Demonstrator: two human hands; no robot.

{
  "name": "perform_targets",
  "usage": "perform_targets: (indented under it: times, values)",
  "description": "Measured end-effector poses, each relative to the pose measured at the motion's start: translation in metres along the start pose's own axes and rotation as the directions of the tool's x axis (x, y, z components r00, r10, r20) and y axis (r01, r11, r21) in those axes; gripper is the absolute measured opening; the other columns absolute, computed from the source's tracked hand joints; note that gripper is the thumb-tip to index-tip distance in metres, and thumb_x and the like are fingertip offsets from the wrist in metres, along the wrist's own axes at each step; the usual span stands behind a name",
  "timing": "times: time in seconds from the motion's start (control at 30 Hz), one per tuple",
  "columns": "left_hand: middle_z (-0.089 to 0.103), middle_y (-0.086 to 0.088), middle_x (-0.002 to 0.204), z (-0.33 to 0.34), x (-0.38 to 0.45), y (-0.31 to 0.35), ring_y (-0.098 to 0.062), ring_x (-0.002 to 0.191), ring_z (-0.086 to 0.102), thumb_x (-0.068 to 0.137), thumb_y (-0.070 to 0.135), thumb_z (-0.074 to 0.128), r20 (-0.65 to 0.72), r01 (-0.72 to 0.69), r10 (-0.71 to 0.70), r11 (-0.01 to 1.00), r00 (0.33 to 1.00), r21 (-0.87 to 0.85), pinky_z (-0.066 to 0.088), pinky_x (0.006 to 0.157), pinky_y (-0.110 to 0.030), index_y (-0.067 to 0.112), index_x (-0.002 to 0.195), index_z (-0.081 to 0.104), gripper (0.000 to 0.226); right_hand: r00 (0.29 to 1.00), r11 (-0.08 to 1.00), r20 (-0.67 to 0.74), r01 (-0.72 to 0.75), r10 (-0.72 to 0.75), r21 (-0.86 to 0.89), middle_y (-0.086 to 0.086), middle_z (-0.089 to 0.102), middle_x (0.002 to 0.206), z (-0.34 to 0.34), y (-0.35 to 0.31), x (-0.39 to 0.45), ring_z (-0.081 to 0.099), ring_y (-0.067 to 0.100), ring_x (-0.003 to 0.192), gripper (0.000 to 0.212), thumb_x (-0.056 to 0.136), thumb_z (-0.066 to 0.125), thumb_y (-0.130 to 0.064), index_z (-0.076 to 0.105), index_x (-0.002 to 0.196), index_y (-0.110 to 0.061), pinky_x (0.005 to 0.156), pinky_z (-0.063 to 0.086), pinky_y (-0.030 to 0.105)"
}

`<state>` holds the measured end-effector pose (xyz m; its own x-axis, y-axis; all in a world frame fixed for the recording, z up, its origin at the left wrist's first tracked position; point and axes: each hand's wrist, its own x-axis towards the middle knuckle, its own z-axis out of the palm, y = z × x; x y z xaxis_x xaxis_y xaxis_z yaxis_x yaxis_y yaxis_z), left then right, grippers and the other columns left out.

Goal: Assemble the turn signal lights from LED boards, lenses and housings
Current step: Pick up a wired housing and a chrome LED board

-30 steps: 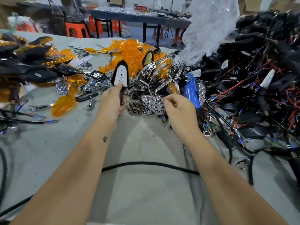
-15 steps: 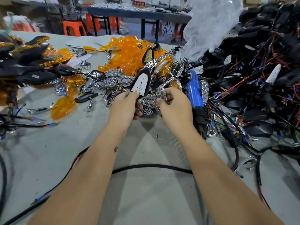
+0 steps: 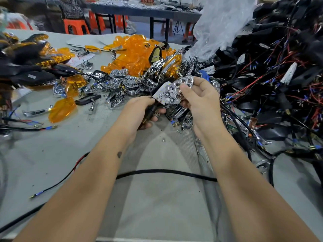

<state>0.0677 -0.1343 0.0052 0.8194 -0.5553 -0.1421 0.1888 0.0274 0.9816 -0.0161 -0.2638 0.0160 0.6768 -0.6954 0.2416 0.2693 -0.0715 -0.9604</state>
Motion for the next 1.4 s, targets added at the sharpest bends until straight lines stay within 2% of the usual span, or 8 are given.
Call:
perform_targets:
  times: [0.13, 0.3, 0.43, 0.6, 0.87, 0.97, 1.1, 1.4]
  values:
    - [0.076, -0.012, 0.090, 0.000, -0.003, 0.000, -0.011, 0.050, 0.052, 0.105, 0.027, 0.040, 0.073, 0.022, -0.022, 1.000, 0.997, -0.006, 0.038, 0.041, -0.019, 0.007, 0.111, 0.060, 0.028, 0.999, 0.999, 0.010, 0.040, -0.040, -0.010, -0.007, 0.062, 0.069, -0.001, -0.001, -0.002, 0.057, 0.004, 0.063, 0.018, 0.095, 0.065, -0.013, 0.059, 0.107, -0.025, 0.058, 0.045, 0.017]
    - [0.076, -0.012, 0.088, 0.002, -0.003, -0.002, -0.010, 0.048, 0.052, 0.106, 0.038, 0.037, 0.120, 0.018, -0.017, 1.000, 0.993, -0.011, 0.036, 0.039, -0.019, 0.007, 0.121, 0.056, 0.039, 0.998, 0.994, 0.029, 0.064, -0.061, -0.090, 0.010, 0.051, 0.071, -0.001, -0.001, -0.004, 0.053, 0.011, 0.063, 0.021, 0.096, 0.063, -0.010, 0.053, 0.102, -0.029, 0.065, 0.044, 0.023]
    - [0.075, -0.008, 0.086, 0.002, -0.003, -0.004, -0.008, 0.047, 0.052, 0.105, 0.046, 0.035, 0.130, 0.021, -0.020, 1.000, 0.991, -0.003, 0.034, 0.038, -0.018, 0.011, 0.123, 0.057, 0.046, 0.996, 0.994, 0.065, 0.061, -0.055, -0.092, -0.007, 0.056, 0.061, 0.000, -0.002, -0.005, 0.054, 0.007, 0.060, 0.021, 0.096, 0.062, -0.009, 0.054, 0.099, -0.028, 0.063, 0.045, 0.018]
    - [0.074, -0.011, 0.090, 0.001, -0.002, -0.005, -0.008, 0.049, 0.051, 0.103, 0.052, 0.034, 0.121, 0.000, -0.002, 1.000, 0.993, 0.022, 0.031, 0.038, -0.018, 0.015, 0.124, 0.055, 0.047, 0.995, 0.989, 0.066, 0.077, -0.069, -0.124, 0.004, 0.055, 0.067, 0.003, -0.002, -0.008, 0.052, 0.011, 0.062, 0.021, 0.097, 0.062, -0.009, 0.054, 0.100, -0.029, 0.063, 0.046, 0.019]
    - [0.072, -0.009, 0.084, 0.001, -0.003, -0.003, -0.011, 0.050, 0.043, 0.086, 0.006, 0.041, 0.144, -0.041, 0.039, 0.999, 0.989, 0.015, 0.024, 0.036, -0.016, 0.013, 0.112, 0.068, 0.038, 0.992, 0.976, 0.037, 0.121, -0.117, -0.179, 0.015, 0.049, 0.074, 0.007, -0.002, -0.010, 0.048, 0.023, 0.069, 0.025, 0.097, 0.060, -0.009, 0.049, 0.099, -0.031, 0.072, 0.044, 0.037]
    - [0.072, -0.003, 0.081, 0.001, -0.009, -0.003, -0.008, 0.052, 0.045, 0.077, 0.016, 0.060, 0.186, -0.162, 0.140, 0.981, 0.973, 0.108, 0.026, 0.038, -0.014, 0.022, 0.090, 0.074, 0.020, 0.983, 0.958, 0.037, 0.181, -0.177, -0.224, 0.012, 0.047, 0.073, 0.007, -0.002, -0.010, 0.049, 0.022, 0.068, 0.024, 0.096, 0.062, -0.008, 0.049, 0.101, -0.028, 0.069, 0.045, 0.035]
    - [0.072, 0.009, 0.073, 0.000, -0.011, -0.006, 0.004, 0.052, 0.055, 0.092, 0.019, 0.068, 0.179, -0.301, 0.273, 0.941, 0.945, 0.156, 0.037, 0.045, -0.007, 0.025, 0.095, 0.071, 0.008, 0.967, 0.923, 0.013, 0.247, -0.255, -0.294, -0.008, 0.050, 0.086, 0.006, 0.000, -0.010, 0.046, 0.002, 0.073, 0.023, 0.093, 0.066, -0.012, 0.052, 0.108, -0.024, 0.071, 0.041, 0.012]
    - [0.073, 0.017, 0.073, 0.000, -0.012, -0.005, 0.008, 0.060, 0.061, 0.091, 0.011, 0.067, 0.206, -0.444, 0.409, 0.879, 0.889, 0.172, 0.053, 0.062, -0.014, 0.029, 0.098, 0.069, 0.019, 0.971, 0.936, 0.000, 0.231, -0.240, -0.266, -0.006, 0.051, 0.092, 0.004, 0.001, -0.009, 0.047, 0.005, 0.076, 0.025, 0.091, 0.070, -0.011, 0.054, 0.102, -0.028, 0.074, 0.044, 0.015]
